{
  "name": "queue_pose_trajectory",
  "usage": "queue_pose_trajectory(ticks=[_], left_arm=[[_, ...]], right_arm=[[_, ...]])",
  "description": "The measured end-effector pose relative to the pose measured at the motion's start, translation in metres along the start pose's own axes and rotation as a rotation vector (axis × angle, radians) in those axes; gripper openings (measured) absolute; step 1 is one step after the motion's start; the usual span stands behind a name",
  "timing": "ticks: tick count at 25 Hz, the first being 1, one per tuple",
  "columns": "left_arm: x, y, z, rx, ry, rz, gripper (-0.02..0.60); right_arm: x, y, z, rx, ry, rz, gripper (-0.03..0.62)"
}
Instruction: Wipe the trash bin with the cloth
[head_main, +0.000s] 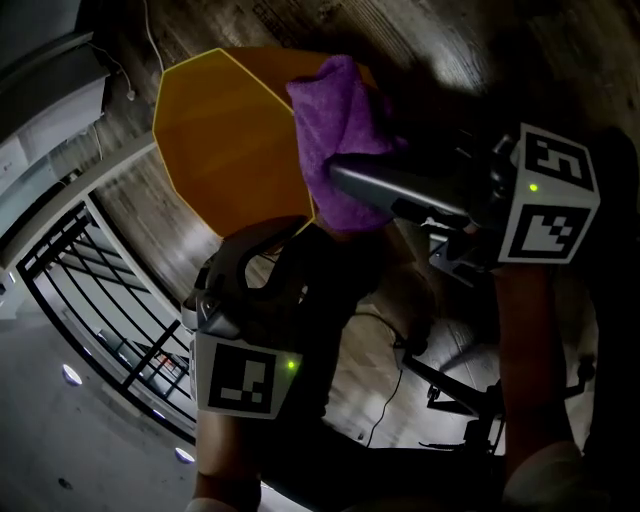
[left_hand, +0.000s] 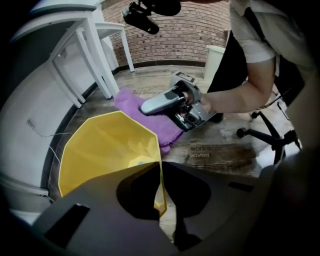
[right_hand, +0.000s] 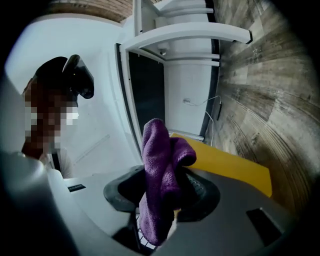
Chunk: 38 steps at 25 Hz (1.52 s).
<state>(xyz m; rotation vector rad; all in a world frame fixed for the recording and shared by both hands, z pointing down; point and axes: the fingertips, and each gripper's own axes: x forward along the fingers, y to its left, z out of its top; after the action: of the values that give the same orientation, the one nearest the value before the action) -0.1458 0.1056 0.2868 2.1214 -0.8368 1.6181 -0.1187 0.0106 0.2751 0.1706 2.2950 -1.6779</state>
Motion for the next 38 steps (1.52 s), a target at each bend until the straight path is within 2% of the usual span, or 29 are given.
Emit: queue_pose_trajectory(ticks=[9, 18, 22, 25, 29, 38], left_arm=[[-0.002, -0.020, 0.003, -0.006, -0.059, -0.106, 0.026], [-0.006, -0.030, -0.008, -0.011, -0.074, -0.138, 0.026], [-0.009, -0.031, -0.014, -0.003, -0.056, -0.144, 0.026], [-0.010, -0.033, -0.016, -0.014, -0.085, -0.145, 0.026], [-0.011, -0.032, -0.021, -0.018, -0.053, -0.144, 0.026], [-0.009, -0.030, -0.021, -0.084, -0.038, -0.126, 0.026]], right_arm=[[-0.026, -0.089, -0.032, 0.044, 0.086, -0.262, 0.167], [-0.055, -0.168, -0.078, 0.103, 0.226, -0.548, 0.167], [-0.065, -0.195, -0.098, 0.119, 0.276, -0.674, 0.167], [-0.069, -0.209, -0.111, 0.122, 0.304, -0.751, 0.167], [-0.072, -0.221, -0.119, 0.108, 0.335, -0.815, 0.167], [-0.072, -0.220, -0.122, 0.105, 0.326, -0.831, 0.167]])
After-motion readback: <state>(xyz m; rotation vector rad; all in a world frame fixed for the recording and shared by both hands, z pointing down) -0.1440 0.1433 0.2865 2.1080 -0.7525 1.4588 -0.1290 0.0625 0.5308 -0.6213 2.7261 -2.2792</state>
